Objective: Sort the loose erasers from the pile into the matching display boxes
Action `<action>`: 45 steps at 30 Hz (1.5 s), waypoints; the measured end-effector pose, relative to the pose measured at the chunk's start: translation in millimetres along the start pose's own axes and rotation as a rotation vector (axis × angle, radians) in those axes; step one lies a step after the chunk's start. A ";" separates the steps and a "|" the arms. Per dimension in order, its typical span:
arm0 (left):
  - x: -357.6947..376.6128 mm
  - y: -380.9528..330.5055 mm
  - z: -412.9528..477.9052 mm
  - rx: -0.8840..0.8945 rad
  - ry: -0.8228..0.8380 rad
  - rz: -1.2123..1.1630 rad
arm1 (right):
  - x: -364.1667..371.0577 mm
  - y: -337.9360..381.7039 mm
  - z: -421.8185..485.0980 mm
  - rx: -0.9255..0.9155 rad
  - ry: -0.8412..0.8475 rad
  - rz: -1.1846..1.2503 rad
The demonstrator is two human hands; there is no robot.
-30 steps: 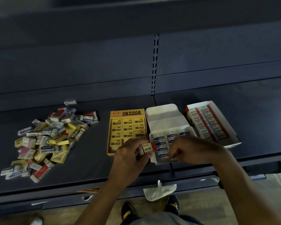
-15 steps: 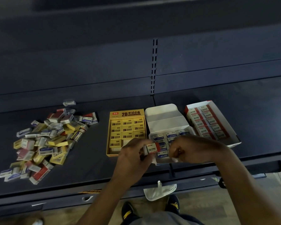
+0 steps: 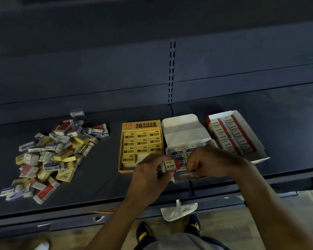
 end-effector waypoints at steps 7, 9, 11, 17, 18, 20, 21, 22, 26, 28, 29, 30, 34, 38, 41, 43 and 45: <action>-0.1 -0.7 0.6 -0.002 0.008 0.014 | 2.8 6.7 6.1 0.037 -0.055 -0.147; 0.1 -1.4 0.9 -0.006 0.004 0.019 | 4.9 8.0 9.2 0.053 -0.054 -0.175; 0.6 -3.5 1.6 -0.003 -0.006 0.012 | 5.8 6.4 11.7 0.071 -0.047 -0.172; 5.7 -9.5 4.7 0.010 0.012 0.009 | 8.9 12.5 13.0 0.067 -0.045 -0.179; 6.5 -9.6 5.0 0.014 0.016 0.013 | 10.6 11.8 14.0 0.077 -0.044 -0.197; 7.6 -9.1 5.5 0.016 0.015 0.030 | 12.5 10.0 15.7 0.086 -0.050 -0.203; 8.1 -9.0 5.9 0.015 0.011 0.042 | 12.6 9.5 16.1 0.085 -0.055 -0.188; 8.6 -8.9 6.4 0.014 0.007 0.055 | 12.6 9.6 16.0 0.083 -0.056 -0.169; 10.5 -9.4 7.5 0.023 -0.005 0.089 | 8.6 12.9 11.5 0.036 -0.054 -0.131; 10.2 -10.7 7.6 0.040 -0.011 0.090 | 4.6 12.3 6.1 -0.022 -0.090 -0.081; 9.7 -11.3 8.0 0.047 -0.017 0.084 | 2.4 9.4 3.5 -0.039 -0.133 -0.062; 8.9 -12.1 8.7 0.052 -0.025 0.075 | -0.5 5.9 0.8 -0.059 -0.199 -0.052; 7.9 -18.3 14.6 0.064 -0.052 0.059 | -10.1 -8.6 -8.2 -0.091 -0.395 -0.023; 10.5 -31.3 21.0 0.115 -0.066 0.064 | -22.7 -10.1 -18.6 -0.117 -0.450 0.086; 16.4 -40.7 26.2 0.123 -0.055 0.029 | -27.6 -11.6 -25.8 -0.143 -0.464 0.167; 21.2 -47.4 29.7 0.106 -0.052 0.000 | -28.7 -13.6 -30.2 -0.179 -0.474 0.198; 27.4 -52.9 32.8 0.089 -0.054 -0.036 | -28.8 -15.9 -33.9 -0.216 -0.482 0.202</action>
Point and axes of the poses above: each hand's wrist, its own z-axis towards the middle knuckle, its own x-axis out of the palm, y = z × x, the point moved 4 cm from there along z, towards the middle knuckle, and after that the axes turned 1 degree about z, right-handed, at the moved point
